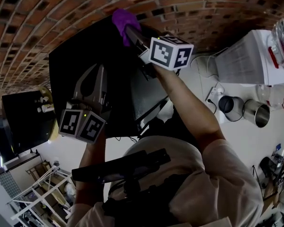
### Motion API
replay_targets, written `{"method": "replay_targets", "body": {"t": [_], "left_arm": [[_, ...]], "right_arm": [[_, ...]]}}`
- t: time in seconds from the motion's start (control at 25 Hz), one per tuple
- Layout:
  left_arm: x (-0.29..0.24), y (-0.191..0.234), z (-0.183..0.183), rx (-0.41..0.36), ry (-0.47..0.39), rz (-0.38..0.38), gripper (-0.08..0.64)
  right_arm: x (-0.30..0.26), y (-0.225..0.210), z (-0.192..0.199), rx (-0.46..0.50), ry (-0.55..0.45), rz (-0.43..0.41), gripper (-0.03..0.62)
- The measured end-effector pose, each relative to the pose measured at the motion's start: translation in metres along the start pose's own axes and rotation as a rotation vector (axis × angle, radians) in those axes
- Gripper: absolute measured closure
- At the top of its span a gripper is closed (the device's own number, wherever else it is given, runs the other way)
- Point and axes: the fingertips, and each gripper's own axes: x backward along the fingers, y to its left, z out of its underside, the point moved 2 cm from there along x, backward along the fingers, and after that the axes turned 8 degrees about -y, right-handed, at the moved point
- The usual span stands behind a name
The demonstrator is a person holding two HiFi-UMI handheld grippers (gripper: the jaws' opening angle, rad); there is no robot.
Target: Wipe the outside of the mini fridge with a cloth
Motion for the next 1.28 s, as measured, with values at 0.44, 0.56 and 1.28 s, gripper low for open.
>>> {"method": "replay_targets", "body": {"t": [0.44,0.56,1.28], "left_arm": [[-0.002,0.001,0.003,0.007,0.028,-0.003,0.552],[-0.002,0.001,0.003,0.009,0.030,-0.005,0.552],[-0.002,0.003,0.003,0.009,0.032,-0.014,0.552]], "right_arm": [[0.003,-0.039,0.036,-0.049,0.041,0.086,0.472],[0.005,-0.049,0.045,-0.063,0.057,0.107,0.472],[0.018,-0.131,0.115,-0.089,0.197,0.236,0.472]]}}
